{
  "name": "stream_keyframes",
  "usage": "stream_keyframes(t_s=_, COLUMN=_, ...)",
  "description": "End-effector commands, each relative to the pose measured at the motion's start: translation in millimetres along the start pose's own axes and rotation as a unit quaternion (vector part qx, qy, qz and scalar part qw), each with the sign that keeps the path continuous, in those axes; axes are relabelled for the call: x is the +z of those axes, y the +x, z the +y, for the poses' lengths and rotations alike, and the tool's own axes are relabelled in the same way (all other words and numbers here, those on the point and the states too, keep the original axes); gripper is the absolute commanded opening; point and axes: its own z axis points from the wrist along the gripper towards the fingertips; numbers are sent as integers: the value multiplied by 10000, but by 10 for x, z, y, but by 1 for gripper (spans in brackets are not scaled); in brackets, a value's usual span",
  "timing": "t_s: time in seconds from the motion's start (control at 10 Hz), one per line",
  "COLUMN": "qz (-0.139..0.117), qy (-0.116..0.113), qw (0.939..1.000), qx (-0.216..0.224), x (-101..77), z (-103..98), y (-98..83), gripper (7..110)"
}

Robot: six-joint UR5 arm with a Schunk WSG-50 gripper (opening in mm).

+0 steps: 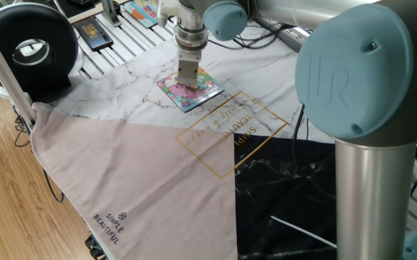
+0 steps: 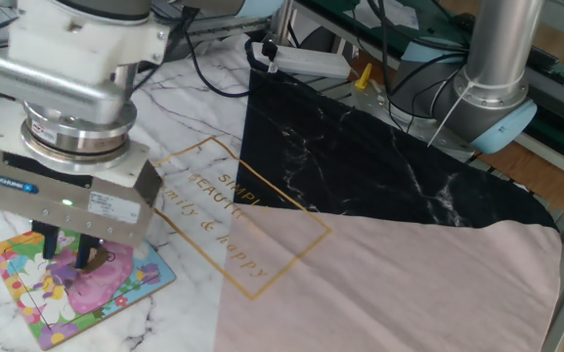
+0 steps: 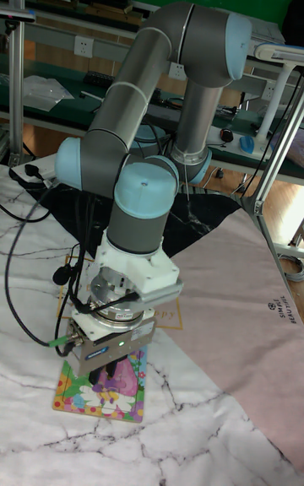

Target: Assemble one piece of a puzzle

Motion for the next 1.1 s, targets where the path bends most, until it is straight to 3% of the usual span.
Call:
stream_keyframes(t_s=0.0, qz=164, qy=-399, qw=9876, qx=1509, x=-5, z=171, y=99, gripper=7)
stream_keyframes(t_s=0.3, qz=95, qy=-504, qw=9777, qx=2037, x=-61, z=236, y=56, gripper=7)
stream_keyframes(t_s=0.5, qz=119, qy=-435, qw=9742, qx=2210, x=-70, z=209, y=77, gripper=7)
stream_keyframes(t_s=0.6, qz=116, qy=-568, qw=9708, qx=2326, x=-82, z=275, y=60, gripper=7)
stream_keyframes(t_s=1.0, qz=169, qy=-328, qw=9721, qx=2317, x=-80, z=165, y=101, gripper=7)
